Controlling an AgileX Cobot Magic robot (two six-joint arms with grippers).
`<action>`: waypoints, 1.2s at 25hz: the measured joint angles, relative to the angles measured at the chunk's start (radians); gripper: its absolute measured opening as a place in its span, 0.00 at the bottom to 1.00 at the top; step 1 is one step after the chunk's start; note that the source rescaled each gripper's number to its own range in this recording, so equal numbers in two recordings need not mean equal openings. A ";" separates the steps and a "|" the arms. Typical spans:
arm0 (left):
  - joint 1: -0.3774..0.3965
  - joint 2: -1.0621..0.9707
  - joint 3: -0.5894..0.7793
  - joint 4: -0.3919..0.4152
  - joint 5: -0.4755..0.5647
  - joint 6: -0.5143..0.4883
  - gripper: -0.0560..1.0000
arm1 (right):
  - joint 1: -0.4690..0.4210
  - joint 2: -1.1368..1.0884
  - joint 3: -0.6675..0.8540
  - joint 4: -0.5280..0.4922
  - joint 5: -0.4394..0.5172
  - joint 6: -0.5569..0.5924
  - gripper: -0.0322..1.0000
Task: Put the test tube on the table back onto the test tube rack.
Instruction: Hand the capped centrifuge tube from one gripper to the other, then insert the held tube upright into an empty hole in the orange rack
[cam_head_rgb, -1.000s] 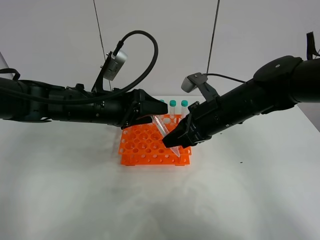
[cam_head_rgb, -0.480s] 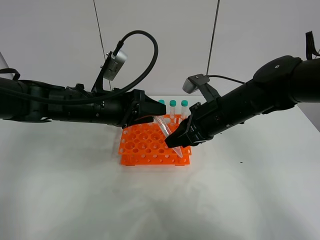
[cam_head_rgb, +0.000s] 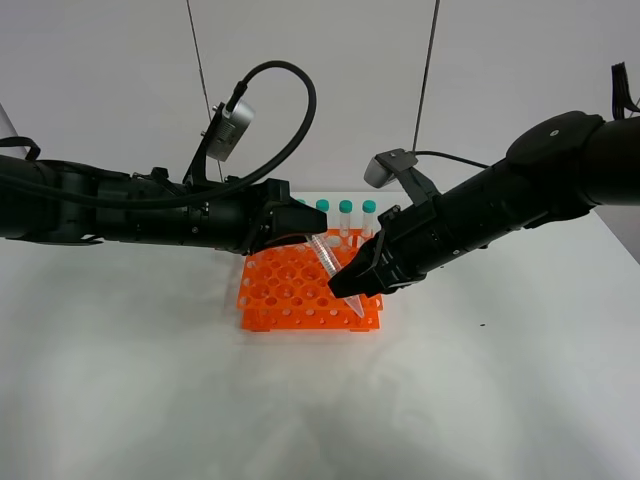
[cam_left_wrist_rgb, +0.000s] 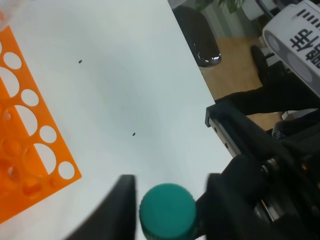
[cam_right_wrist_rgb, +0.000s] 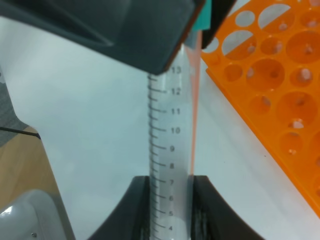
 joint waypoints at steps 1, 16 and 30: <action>0.000 0.000 0.000 0.000 -0.002 0.000 0.08 | 0.000 0.000 0.000 0.000 0.000 -0.001 0.06; 0.000 0.001 0.000 -0.007 -0.005 -0.006 0.05 | 0.001 0.000 0.000 0.009 -0.060 0.020 0.92; 0.000 0.001 0.000 -0.007 -0.005 -0.016 0.05 | 0.001 -0.063 -0.310 -0.667 0.239 0.787 1.00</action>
